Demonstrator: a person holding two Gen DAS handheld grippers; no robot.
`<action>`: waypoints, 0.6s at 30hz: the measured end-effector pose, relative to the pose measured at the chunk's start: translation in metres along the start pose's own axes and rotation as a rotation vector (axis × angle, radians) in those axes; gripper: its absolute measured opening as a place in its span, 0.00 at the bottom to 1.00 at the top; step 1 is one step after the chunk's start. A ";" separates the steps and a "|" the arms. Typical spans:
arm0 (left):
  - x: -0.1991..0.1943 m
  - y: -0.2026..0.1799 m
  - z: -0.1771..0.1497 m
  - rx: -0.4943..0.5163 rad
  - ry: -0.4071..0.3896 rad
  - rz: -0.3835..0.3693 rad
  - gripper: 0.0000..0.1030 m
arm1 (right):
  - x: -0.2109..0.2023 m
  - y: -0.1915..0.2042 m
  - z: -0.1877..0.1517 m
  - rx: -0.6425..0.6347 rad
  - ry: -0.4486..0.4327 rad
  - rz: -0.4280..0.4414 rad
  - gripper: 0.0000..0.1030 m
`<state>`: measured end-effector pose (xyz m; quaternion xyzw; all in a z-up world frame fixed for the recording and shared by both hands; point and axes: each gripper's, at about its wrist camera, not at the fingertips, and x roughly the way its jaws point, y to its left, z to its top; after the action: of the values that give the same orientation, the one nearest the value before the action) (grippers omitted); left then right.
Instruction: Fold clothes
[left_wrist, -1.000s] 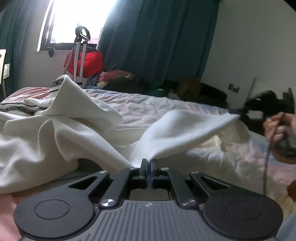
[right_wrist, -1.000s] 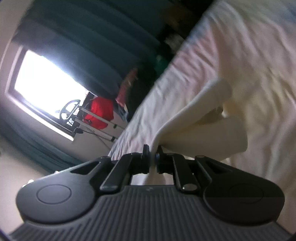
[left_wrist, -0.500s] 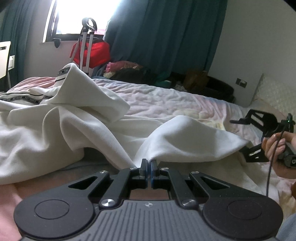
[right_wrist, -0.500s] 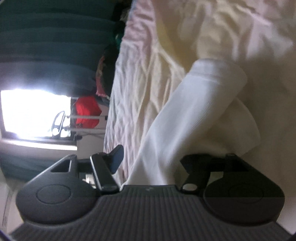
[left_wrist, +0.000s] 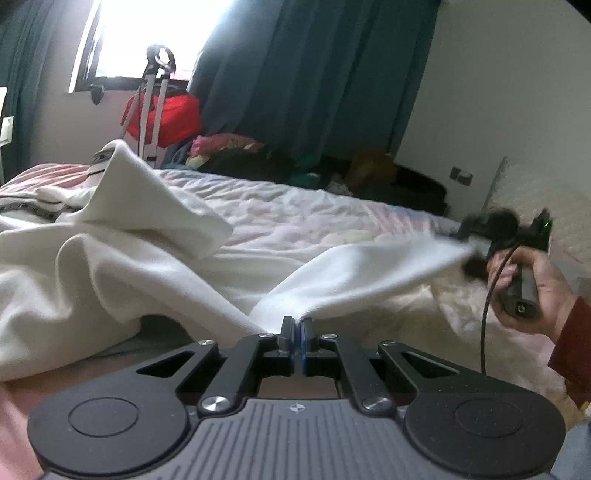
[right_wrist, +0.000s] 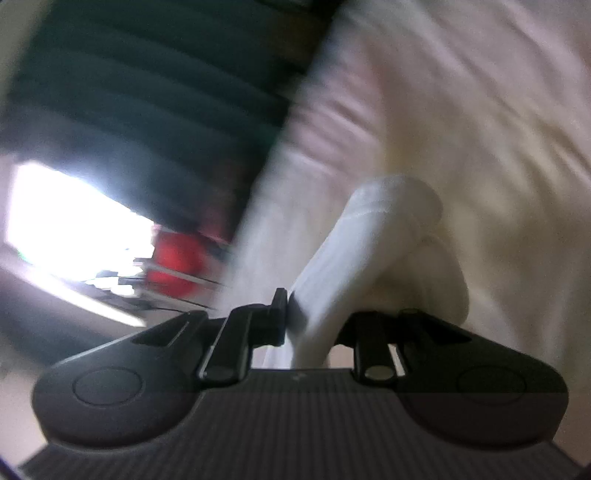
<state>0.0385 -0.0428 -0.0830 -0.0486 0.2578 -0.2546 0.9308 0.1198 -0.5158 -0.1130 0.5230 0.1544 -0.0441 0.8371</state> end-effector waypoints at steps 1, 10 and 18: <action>0.001 -0.001 0.000 0.002 -0.003 -0.003 0.03 | -0.007 0.014 0.002 -0.082 -0.037 0.044 0.20; 0.016 -0.009 -0.007 0.044 0.045 0.003 0.03 | -0.005 -0.023 0.005 -0.113 0.148 -0.270 0.32; 0.017 -0.008 -0.008 0.044 0.061 0.010 0.03 | -0.039 -0.081 0.003 0.256 0.174 -0.234 0.36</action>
<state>0.0430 -0.0582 -0.0960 -0.0192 0.2808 -0.2569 0.9245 0.0646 -0.5586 -0.1694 0.6056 0.2792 -0.1151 0.7363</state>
